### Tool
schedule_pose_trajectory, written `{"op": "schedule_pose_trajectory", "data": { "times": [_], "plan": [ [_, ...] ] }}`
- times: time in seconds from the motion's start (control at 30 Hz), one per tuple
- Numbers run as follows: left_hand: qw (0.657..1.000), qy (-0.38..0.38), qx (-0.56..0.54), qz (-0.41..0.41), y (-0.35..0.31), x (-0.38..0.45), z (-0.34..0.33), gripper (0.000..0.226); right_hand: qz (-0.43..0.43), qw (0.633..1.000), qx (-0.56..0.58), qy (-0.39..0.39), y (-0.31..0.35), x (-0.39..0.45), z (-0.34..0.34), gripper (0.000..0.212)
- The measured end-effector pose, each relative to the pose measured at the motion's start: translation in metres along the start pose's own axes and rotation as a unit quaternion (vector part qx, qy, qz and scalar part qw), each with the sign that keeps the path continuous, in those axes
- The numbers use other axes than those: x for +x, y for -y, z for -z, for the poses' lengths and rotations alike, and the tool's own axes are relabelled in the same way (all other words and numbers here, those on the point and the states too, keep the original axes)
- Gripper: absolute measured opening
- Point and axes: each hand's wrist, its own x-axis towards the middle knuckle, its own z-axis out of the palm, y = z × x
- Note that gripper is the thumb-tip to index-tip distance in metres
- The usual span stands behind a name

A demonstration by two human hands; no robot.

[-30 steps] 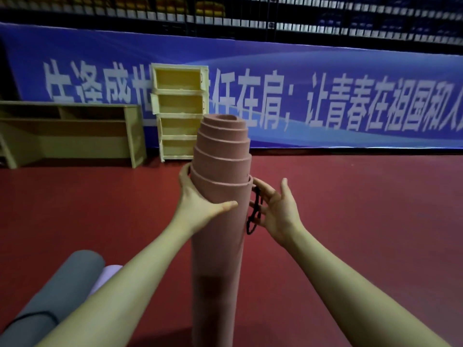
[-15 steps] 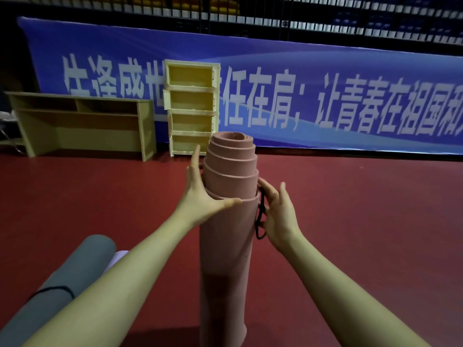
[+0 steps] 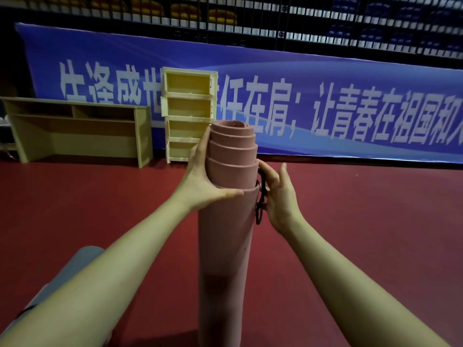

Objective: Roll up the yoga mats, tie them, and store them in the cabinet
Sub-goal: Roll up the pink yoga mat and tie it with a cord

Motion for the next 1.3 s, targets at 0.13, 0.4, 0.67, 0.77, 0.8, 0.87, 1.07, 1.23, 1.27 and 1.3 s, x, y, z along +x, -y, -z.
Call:
{"op": "schedule_pose_trajectory", "data": {
  "times": [0.13, 0.4, 0.67, 0.77, 0.8, 0.87, 1.07, 1.23, 1.27, 1.3],
  "plan": [
    [0.999, 0.035, 0.020, 0.034, 0.016, -0.008, -0.004, 0.137, -0.016, 1.000, 0.009, -0.010, -0.014, 0.006, 0.002, 0.057],
    [0.999, 0.018, 0.042, -0.017, 0.034, -0.003, -0.004, 0.116, 0.007, 0.999, -0.045, -0.026, -0.029, 0.007, 0.003, 0.052],
    [0.989, 0.069, 0.113, -0.061, 0.018, 0.010, -0.013, 0.099, 0.119, 0.992, -0.029, -0.011, -0.002, 0.014, 0.001, 0.050],
    [0.989, 0.069, 0.119, -0.057, 0.022, 0.012, -0.018, 0.097, 0.150, 0.983, -0.102, -0.010, 0.012, 0.019, 0.001, 0.047],
    [0.990, 0.066, 0.108, -0.056, 0.026, 0.012, -0.020, 0.097, 0.167, 0.977, -0.130, -0.011, 0.014, 0.019, 0.001, 0.048],
    [0.993, 0.061, 0.090, -0.049, 0.032, 0.009, -0.024, 0.096, 0.213, 0.960, -0.183, -0.016, 0.012, 0.017, 0.005, 0.047],
    [0.992, 0.041, 0.106, -0.048, 0.031, -0.004, -0.042, 0.093, 0.292, 0.910, -0.291, -0.049, -0.015, 0.015, 0.024, 0.033],
    [0.994, 0.019, 0.091, -0.055, 0.032, -0.010, -0.052, 0.092, 0.329, 0.860, -0.382, -0.082, -0.021, 0.013, 0.030, 0.040],
    [0.994, 0.014, 0.091, -0.060, 0.032, -0.012, -0.052, 0.091, 0.332, 0.853, -0.394, -0.082, -0.022, 0.011, 0.030, 0.041],
    [0.994, 0.010, 0.092, -0.062, 0.033, -0.014, -0.051, 0.090, 0.329, 0.853, -0.396, -0.082, -0.023, 0.009, 0.028, 0.041]
  ]
}}
